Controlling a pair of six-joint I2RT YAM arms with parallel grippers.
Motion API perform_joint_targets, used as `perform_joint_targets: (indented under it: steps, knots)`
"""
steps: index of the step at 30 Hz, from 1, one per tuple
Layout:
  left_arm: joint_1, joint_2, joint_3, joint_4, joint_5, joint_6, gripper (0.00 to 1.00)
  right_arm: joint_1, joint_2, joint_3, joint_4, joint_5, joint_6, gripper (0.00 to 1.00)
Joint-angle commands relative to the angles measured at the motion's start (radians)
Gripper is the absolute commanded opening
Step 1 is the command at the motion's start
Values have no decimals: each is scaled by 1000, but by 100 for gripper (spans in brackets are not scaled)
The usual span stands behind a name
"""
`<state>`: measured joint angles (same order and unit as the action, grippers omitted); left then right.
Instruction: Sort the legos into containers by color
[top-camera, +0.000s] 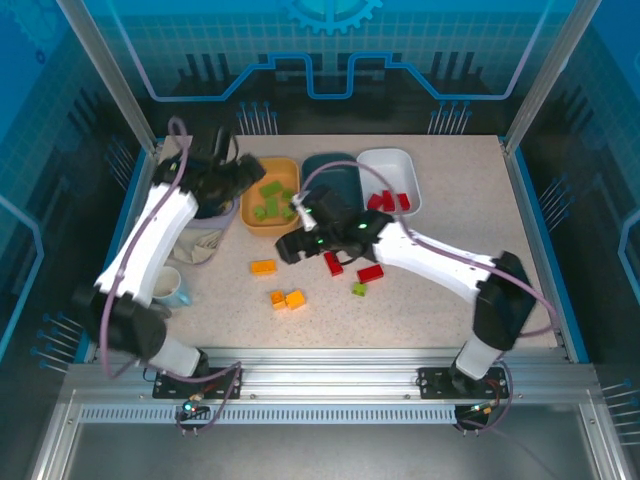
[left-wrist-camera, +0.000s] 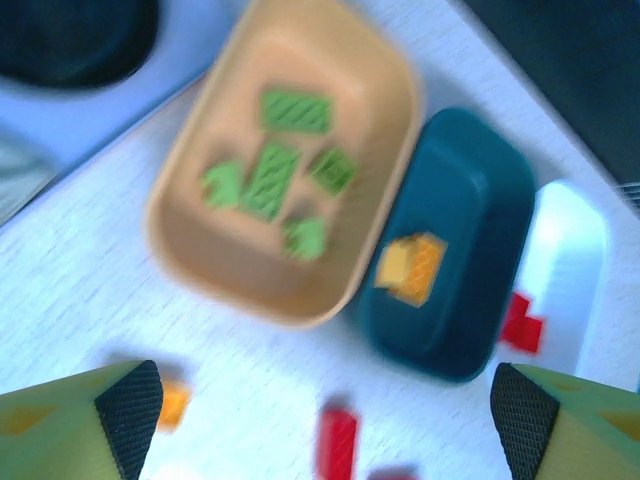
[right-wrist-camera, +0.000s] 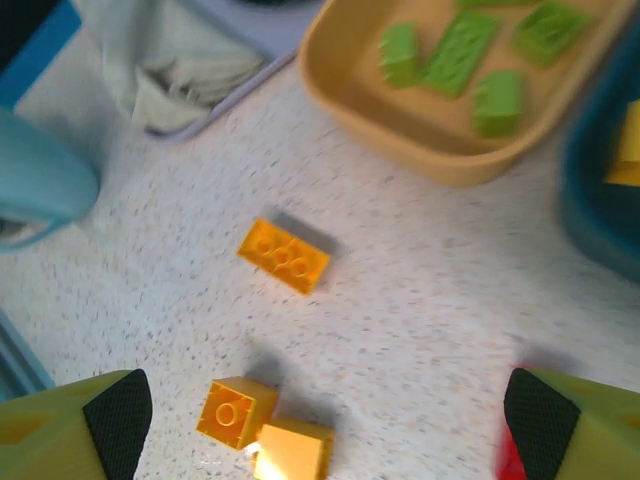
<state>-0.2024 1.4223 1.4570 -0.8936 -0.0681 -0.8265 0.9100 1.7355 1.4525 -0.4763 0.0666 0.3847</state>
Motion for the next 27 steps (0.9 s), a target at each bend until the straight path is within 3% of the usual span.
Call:
perform_joint_targets:
  steps: [1,6,10,17,24,27]
  knots:
    - [-13,-170,-219,-62,-14,-76,89,50,126,120,-96,-47,-89,94]
    - [-29,-477,-462,-143,-15,-119,89,82,297,257,-148,-49,-144,99]
    - [-30,-603,-516,-220,-32,-128,89,98,434,389,-232,1,-197,100]
    - [-30,-629,-499,-270,-30,-113,89,95,617,553,-313,51,-232,100]
    - [-30,-630,-475,-288,-31,-99,89,79,695,604,-316,77,-216,100]
    - [-30,-631,-470,-291,-26,-97,89,68,747,679,-343,60,-210,95]
